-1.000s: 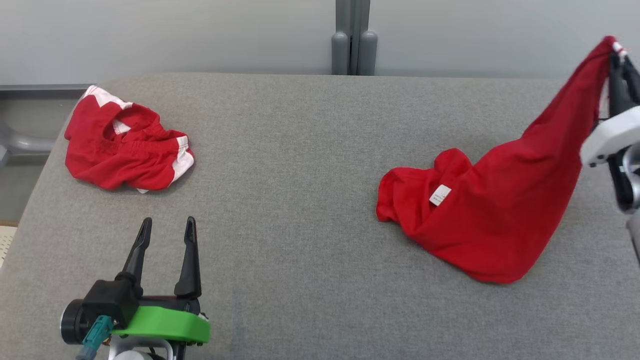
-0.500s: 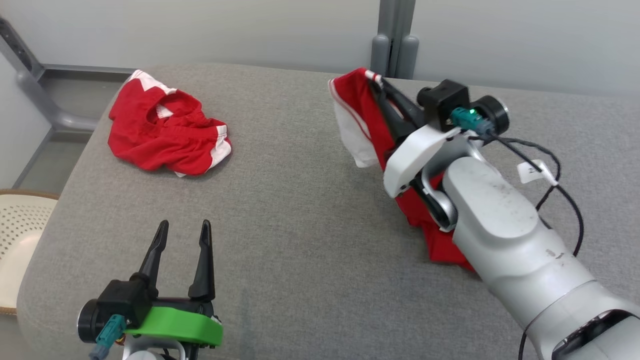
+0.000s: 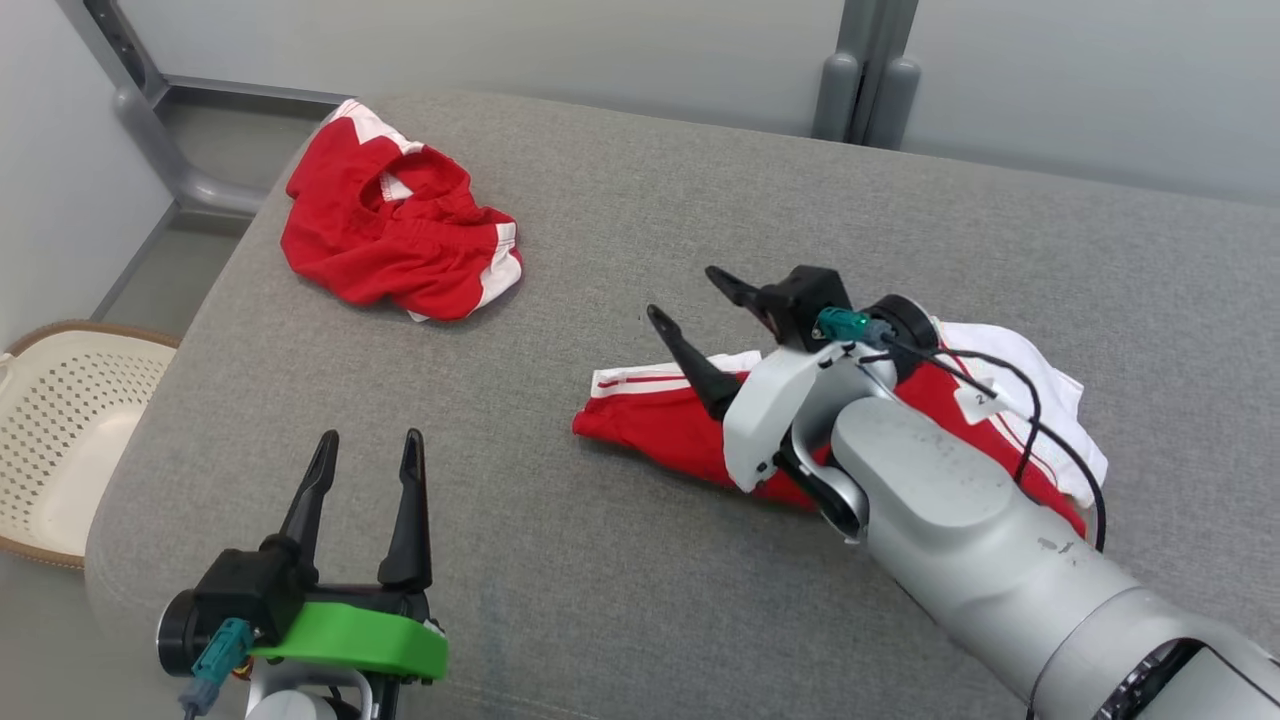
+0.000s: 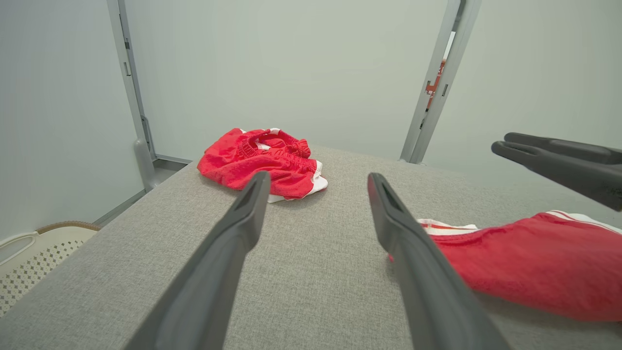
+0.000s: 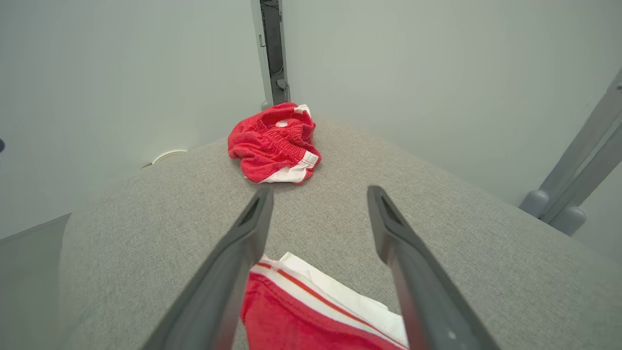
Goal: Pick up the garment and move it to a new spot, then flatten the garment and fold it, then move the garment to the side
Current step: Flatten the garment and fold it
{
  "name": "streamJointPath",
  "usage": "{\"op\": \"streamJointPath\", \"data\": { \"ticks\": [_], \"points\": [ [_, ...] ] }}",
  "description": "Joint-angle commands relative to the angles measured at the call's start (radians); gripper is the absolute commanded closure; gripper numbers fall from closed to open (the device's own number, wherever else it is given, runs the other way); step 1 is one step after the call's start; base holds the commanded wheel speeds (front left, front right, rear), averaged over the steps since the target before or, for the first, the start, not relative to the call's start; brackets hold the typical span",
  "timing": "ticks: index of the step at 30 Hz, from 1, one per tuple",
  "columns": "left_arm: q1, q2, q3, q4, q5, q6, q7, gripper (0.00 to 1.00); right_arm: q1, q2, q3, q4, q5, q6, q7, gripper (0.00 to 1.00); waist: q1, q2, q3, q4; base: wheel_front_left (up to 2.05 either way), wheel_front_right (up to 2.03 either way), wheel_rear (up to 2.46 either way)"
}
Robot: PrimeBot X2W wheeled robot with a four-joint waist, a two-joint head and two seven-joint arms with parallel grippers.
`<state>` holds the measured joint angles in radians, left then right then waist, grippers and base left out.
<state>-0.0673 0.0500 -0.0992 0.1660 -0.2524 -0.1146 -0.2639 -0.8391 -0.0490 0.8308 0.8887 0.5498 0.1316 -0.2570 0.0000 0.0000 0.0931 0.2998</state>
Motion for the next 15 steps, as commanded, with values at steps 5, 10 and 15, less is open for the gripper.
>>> {"op": "streamJointPath", "data": {
  "ticks": [5, 10, 15],
  "points": [
    [0.012, 0.001, 0.019, -0.009, 0.015, -0.001, -0.001, 0.00, -0.037, -0.080, -0.081, -0.036, 0.043, -0.002, -0.008, 0.00, 0.0000, 0.0000, -0.019, -0.068, 0.00, 0.00, 0.00],
    [0.008, 0.001, 0.020, -0.014, 0.020, -0.003, -0.001, 0.00, 0.006, -0.193, -0.190, -0.075, 0.018, -0.002, -0.008, 0.00, 0.0000, 0.0000, -0.018, -0.099, 0.00, 0.00, 0.00],
    [0.002, 0.001, 0.026, -0.017, 0.024, -0.006, -0.001, 0.00, 0.051, -0.286, -0.296, -0.052, -0.016, -0.002, -0.009, 0.00, 0.0000, 0.0000, -0.003, -0.112, 0.00, 0.00, 0.00]
  ]
}}
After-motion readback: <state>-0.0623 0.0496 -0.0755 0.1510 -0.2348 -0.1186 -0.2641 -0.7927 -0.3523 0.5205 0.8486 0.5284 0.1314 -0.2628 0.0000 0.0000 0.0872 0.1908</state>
